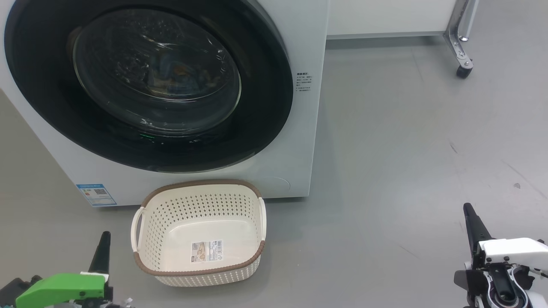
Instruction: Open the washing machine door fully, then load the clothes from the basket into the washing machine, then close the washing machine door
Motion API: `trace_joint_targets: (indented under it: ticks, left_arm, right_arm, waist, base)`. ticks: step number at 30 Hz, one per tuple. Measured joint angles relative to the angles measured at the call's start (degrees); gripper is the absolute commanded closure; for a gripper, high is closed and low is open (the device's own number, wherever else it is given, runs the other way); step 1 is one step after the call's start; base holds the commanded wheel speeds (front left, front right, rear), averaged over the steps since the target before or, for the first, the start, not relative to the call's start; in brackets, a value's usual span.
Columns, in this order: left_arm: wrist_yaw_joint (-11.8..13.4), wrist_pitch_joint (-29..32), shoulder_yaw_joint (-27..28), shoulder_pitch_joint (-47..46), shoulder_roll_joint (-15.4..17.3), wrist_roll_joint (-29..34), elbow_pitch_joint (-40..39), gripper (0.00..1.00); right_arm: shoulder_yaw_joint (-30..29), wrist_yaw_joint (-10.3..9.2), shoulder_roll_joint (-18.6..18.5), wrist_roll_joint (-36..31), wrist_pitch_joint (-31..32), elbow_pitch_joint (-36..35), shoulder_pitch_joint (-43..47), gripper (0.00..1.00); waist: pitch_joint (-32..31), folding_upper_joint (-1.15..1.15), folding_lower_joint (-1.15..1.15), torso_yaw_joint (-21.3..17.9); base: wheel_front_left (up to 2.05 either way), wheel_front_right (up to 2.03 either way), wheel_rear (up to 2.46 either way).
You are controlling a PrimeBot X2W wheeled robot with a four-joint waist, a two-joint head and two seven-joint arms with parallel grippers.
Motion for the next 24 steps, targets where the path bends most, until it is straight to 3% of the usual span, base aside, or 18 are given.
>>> trace_joint_targets:
  ticks: [15, 24]
  left_arm:
    - [0.0, 2.8, 1.0, -1.9, 0.2, -10.2, -0.5, 1.00]
    - [-0.2, 2.9, 1.0, -2.0, 0.2, -11.3, -0.6, 1.00]
  right_arm:
    - [-1.3, 0.58, 0.0, 12.2, 2.9, 0.5, -1.3, 1.00]
    - [-1.3, 0.89, -0.1, 12.7, 2.9, 0.5, -1.6, 1.00]
  waist:
    - [0.1, 0.00, 0.00, -0.4]
    - [0.1, 0.00, 0.00, -0.4]
  base:
    - [0.00, 0.00, 0.00]
    - [0.00, 0.00, 0.00]
